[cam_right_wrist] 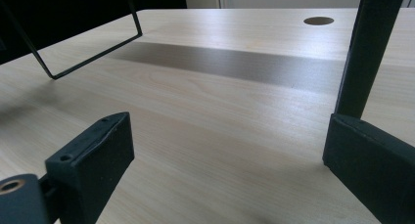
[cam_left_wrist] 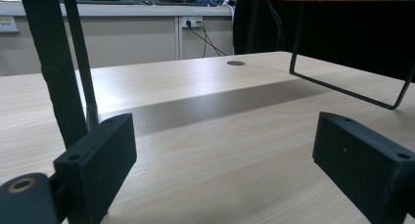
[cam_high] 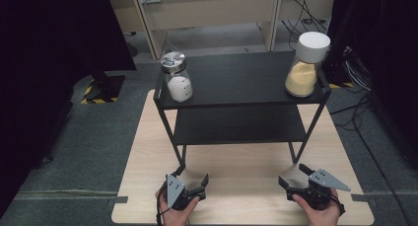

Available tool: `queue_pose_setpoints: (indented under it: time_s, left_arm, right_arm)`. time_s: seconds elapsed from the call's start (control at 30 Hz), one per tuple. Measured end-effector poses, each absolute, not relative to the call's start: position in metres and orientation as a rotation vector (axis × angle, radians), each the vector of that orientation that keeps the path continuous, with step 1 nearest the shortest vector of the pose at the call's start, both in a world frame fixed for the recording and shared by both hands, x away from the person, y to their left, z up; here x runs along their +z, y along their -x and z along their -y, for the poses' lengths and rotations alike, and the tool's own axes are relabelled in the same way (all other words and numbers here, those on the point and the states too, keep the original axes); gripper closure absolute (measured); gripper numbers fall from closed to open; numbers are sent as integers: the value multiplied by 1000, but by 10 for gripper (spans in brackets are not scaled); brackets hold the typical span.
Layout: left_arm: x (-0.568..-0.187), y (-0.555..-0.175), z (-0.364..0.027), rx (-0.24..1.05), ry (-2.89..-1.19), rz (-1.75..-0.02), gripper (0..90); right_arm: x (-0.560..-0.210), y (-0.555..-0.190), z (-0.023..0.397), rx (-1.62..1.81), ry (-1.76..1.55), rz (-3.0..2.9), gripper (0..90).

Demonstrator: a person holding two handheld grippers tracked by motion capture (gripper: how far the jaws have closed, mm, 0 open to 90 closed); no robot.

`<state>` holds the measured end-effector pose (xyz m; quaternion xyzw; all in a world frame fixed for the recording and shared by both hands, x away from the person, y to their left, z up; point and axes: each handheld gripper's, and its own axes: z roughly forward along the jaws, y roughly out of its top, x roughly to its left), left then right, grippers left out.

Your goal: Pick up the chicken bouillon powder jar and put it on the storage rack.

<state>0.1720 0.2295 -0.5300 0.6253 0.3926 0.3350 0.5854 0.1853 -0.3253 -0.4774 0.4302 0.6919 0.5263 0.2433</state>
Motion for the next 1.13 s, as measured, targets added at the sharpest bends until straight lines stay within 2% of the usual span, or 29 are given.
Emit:
queue_pose_setpoints:
  time_s: [1.13]
  left_arm:
    - [-529,-173,-230,775,-1461,-917,85]
  right_arm:
    - [-484,-188,330,1450,-1175,-1886,62]
